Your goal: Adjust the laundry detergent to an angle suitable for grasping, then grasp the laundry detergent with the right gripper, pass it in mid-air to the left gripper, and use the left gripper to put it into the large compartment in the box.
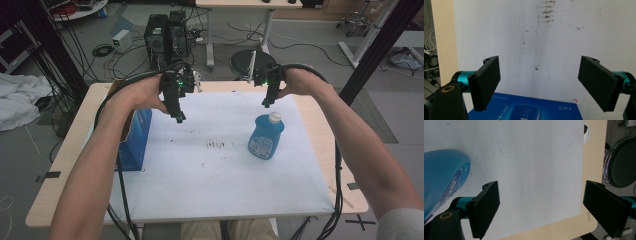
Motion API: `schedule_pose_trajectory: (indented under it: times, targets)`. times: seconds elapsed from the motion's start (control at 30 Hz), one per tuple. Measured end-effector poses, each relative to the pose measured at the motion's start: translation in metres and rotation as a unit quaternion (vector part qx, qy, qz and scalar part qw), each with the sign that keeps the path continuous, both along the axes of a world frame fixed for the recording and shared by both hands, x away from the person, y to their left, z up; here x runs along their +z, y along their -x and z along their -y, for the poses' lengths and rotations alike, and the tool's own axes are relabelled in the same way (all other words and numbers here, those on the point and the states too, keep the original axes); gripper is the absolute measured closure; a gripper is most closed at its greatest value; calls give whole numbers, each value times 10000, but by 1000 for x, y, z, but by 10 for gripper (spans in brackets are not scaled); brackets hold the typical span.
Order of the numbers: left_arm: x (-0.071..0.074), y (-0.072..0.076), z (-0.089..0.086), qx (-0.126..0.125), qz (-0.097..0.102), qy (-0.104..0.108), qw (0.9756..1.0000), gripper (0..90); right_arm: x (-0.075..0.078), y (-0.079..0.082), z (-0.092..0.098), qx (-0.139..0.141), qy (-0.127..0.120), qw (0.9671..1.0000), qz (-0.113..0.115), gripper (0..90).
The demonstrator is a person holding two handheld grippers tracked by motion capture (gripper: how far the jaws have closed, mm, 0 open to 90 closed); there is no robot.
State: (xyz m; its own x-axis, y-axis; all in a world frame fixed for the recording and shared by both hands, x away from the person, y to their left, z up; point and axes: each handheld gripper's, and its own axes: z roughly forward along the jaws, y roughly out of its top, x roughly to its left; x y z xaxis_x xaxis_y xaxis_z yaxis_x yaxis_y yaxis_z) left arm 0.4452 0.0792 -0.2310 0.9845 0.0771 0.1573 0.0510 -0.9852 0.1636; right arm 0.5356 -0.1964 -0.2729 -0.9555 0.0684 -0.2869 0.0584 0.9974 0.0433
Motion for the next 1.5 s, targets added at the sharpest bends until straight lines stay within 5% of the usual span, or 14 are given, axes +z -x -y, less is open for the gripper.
schedule_pose_trajectory:
  times: [0.43, 0.8, 1.2, 1.5]
  targets:
    - [1, 1, 0, -1, 36, 23, 10000, 182, 11, 9, 24, -201, -112, 9997, 108, 131]
    - [-4, 0, 6, -38, -16, -26, 10000, 182, 23, 47, 59, -426, -352, 9984, -78, 131]
    - [-5, -1, 5, -35, -11, -15, 10000, 182, -1, 90, 80, -644, -513, 9966, -94, 131]
    - [-6, -1, 5, -61, -24, -14, 10000, 182, -28, 121, 81, -831, -1146, 9898, -132, 131]
